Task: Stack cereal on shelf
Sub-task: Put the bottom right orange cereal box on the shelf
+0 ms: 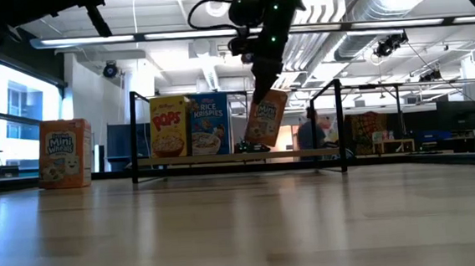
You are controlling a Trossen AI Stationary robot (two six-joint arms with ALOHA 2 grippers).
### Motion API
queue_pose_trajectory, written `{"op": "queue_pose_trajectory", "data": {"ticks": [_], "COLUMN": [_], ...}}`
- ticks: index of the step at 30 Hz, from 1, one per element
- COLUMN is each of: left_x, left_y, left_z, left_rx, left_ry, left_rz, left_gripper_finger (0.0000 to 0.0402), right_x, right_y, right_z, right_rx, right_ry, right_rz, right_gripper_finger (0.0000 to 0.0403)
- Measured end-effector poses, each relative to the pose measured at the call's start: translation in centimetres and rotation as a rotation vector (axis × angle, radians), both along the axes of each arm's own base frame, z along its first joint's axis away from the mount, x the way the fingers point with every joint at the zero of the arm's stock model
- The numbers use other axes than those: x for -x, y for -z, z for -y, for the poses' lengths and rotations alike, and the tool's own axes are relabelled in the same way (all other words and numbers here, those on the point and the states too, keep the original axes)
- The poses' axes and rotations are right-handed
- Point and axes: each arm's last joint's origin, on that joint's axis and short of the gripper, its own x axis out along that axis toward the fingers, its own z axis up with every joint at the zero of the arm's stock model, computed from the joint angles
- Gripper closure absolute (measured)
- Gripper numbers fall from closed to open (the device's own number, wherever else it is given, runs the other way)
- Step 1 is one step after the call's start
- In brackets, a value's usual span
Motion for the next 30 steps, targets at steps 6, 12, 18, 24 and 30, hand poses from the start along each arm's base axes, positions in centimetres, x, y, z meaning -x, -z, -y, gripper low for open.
{"op": "queue_pose_trajectory", "data": {"ticks": [6, 12, 18, 24, 30], "left_x": [0.0, 0.0, 0.0, 0.0, 0.0], "left_y": [0.0, 0.0, 0.0, 0.0, 0.0], "left_z": [0.0, 0.0, 0.0, 0.0, 0.0], "left_rx": [0.0, 0.0, 0.0, 0.001, 0.0], "left_ry": [0.0, 0.0, 0.001, 0.001, 0.0], "left_rz": [0.0, 0.0, 0.0, 0.001, 0.0], "left_gripper_finger": [0.0401, 0.0401, 0.0401, 0.0401, 0.0401], "right_x": [0.4, 0.2, -0.1, -0.4, -0.7], "right_y": [0.1, -0.1, 1.1, 1.6, 1.4], "right_z": [0.7, 0.9, 1.2, 1.3, 1.5], "right_rx": [-0.058, -0.047, -0.064, -0.099, -0.047], "right_ry": [-0.008, -0.008, -0.003, -0.023, -0.002], "right_rz": [0.012, 0.042, 0.003, 0.02, 0.045], "right_gripper_finger": [0.0274, 0.0274, 0.0271, 0.0233, 0.0203]}}
